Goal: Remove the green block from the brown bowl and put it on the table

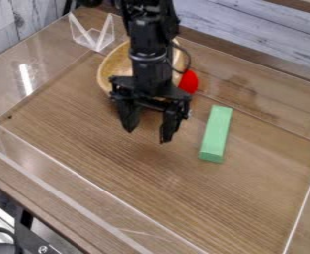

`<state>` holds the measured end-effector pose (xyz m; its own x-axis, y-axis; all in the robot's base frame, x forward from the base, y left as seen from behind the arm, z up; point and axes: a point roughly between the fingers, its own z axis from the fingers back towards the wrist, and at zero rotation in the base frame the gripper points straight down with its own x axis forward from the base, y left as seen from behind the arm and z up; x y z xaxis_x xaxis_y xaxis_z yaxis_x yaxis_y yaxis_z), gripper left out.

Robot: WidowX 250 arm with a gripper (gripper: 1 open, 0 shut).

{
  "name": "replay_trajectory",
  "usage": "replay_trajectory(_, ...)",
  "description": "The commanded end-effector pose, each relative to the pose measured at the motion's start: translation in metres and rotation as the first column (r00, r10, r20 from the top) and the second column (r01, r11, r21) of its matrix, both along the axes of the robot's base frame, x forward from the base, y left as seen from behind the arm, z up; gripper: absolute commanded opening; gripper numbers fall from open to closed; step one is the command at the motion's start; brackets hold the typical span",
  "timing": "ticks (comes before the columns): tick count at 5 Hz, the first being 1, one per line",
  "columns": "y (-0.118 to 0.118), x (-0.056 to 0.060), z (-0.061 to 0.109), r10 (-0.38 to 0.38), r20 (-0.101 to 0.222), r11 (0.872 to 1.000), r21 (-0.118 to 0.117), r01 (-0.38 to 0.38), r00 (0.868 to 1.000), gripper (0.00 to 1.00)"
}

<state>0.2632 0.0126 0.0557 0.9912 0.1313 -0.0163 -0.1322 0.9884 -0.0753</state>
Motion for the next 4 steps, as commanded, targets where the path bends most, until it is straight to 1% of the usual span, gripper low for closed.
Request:
replay_trajectory(1,0.009,0.023,0.011,0.079,0.044,0.997,0.005,-0.079,0.996,1.00)
replay_trajectory(2,0.010,0.015,0.017,0.125,0.040,0.992,-0.005,-0.125,0.991,1.00)
replay_trajectory(4,-0.002,0.012,0.017,0.123,0.035,0.992,-0.023,-0.122,0.992,1.00)
